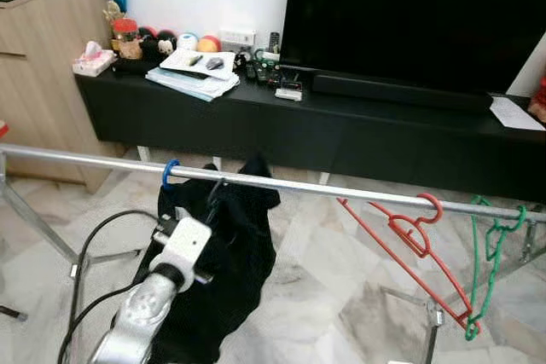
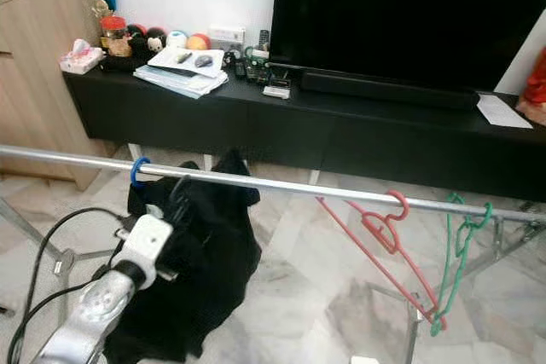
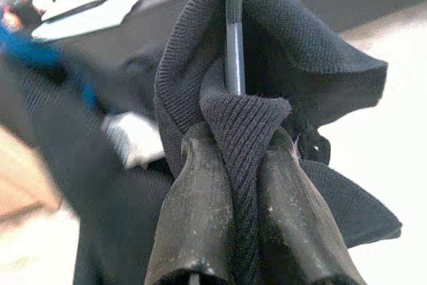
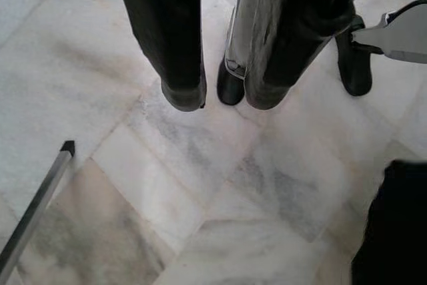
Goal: Hang hanger
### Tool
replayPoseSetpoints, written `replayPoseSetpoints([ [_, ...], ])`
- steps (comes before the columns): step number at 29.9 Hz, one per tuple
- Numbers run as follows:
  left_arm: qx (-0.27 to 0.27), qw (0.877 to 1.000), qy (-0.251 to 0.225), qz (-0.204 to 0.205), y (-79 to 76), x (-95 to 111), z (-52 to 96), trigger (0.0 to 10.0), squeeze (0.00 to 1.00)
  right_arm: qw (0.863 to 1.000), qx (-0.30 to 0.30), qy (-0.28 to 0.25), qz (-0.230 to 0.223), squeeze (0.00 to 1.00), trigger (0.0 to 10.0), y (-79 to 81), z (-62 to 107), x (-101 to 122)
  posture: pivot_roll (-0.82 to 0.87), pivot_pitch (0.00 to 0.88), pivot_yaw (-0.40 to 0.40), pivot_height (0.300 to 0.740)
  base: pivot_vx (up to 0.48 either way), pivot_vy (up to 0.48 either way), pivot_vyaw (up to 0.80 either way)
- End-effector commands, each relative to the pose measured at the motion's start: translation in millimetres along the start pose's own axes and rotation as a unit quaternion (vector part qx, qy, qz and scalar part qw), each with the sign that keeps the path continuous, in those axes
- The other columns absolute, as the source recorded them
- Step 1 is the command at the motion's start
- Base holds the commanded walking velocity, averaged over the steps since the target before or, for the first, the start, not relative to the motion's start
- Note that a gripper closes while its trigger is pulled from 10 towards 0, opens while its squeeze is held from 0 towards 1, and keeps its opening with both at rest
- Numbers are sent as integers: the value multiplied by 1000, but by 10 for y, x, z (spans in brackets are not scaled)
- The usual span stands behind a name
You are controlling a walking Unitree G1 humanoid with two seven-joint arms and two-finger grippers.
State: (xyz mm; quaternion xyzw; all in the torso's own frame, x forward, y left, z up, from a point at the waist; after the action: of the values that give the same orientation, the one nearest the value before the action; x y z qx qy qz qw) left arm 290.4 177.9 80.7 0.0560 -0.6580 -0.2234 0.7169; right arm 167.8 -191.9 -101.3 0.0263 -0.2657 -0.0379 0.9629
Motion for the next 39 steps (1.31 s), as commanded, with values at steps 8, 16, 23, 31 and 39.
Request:
replayPoseSetpoints([
  [8, 18, 998, 15, 53, 0, -137, 355, 10000, 0, 1000, 1, -15, -14, 0, 10000, -33, 15, -12, 117, 0, -57, 740, 0, 0, 0],
  [16, 17, 997, 24, 68, -8, -131, 387, 10000, 0, 999, -7, -18, -33, 0, 10000, -21, 16, -39, 103, 0, -33, 740, 0, 0, 0],
  [23, 14, 997, 29, 71, -8, -125, 380, 10000, 0, 998, -16, -18, -62, 0, 10000, -20, 18, -67, 107, 0, -24, 740, -107, 0, 0],
  [31, 11, 996, 33, 80, -31, -132, 382, 10000, 0, 996, -25, -16, -89, 0, 10000, -28, 22, -96, 110, 0, -21, 740, -292, 0, 0],
  [39, 8, 996, 30, 87, -50, -103, 355, 10000, 0, 993, -38, -16, -112, 0, 10000, -42, 25, -114, 110, 0, -20, 740, -360, 0, 0],
])
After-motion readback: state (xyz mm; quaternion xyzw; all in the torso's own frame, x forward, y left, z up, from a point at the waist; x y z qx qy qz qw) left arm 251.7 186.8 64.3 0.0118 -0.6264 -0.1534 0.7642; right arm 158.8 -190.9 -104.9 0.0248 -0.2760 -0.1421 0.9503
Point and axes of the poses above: a point about 5 cm out from each wrist's last joint towards the gripper, its own z axis pointing back from the gripper into the wrist, its own x axis along the axis of the wrist's last joint, y = z × x, the point moved 1 cm from there along -z, pointing out of the wrist towards the gripper
